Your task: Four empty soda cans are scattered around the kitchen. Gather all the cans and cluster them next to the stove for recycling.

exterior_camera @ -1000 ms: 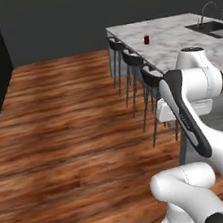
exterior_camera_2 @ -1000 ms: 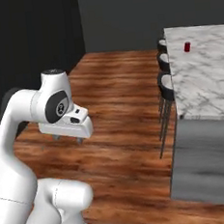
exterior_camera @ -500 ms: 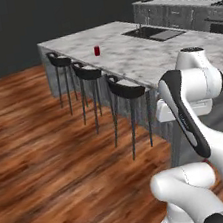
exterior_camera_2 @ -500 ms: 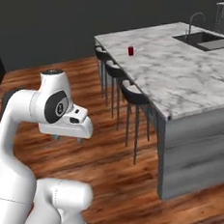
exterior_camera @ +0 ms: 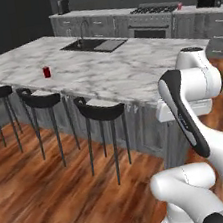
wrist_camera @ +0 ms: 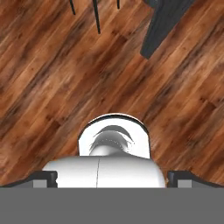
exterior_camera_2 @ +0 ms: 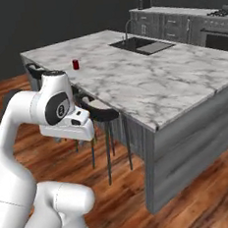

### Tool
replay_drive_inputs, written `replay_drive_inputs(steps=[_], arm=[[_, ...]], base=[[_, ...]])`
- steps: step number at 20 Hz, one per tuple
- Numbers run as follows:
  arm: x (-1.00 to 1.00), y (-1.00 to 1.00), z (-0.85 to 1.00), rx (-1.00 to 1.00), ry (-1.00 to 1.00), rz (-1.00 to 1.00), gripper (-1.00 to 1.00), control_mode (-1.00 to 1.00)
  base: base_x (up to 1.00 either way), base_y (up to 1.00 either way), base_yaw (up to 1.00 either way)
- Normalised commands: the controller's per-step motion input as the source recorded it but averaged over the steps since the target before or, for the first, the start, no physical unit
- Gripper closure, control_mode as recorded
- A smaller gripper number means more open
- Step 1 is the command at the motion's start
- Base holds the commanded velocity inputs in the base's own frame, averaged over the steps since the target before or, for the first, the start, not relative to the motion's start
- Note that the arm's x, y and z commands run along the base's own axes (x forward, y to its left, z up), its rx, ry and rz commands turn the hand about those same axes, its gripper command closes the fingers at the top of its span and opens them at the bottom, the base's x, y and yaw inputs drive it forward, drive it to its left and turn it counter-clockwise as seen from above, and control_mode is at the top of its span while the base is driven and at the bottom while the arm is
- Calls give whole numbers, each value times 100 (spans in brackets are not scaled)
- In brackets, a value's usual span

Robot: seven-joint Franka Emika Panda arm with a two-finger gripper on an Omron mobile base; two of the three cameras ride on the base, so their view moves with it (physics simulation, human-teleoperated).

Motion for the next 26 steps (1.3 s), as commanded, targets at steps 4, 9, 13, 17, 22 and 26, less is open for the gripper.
replay_drive_inputs(steps=[4,9,13,17,22,26], arm=[[0,0,0,0,0,0,-100,100],[0,0,0,0,0,0,-100,100],[0,0,0,0,0,0,-100,100],[0,0,0,0,0,0,-100,100],[0,0,0,0,0,0,-100,100],[0,0,0,0,0,0,-100,100]], base=[[62,100,-61],[44,100,-55],[13,100,-48],[11,100,-44],[16,100,-32],[4,100,-22]])
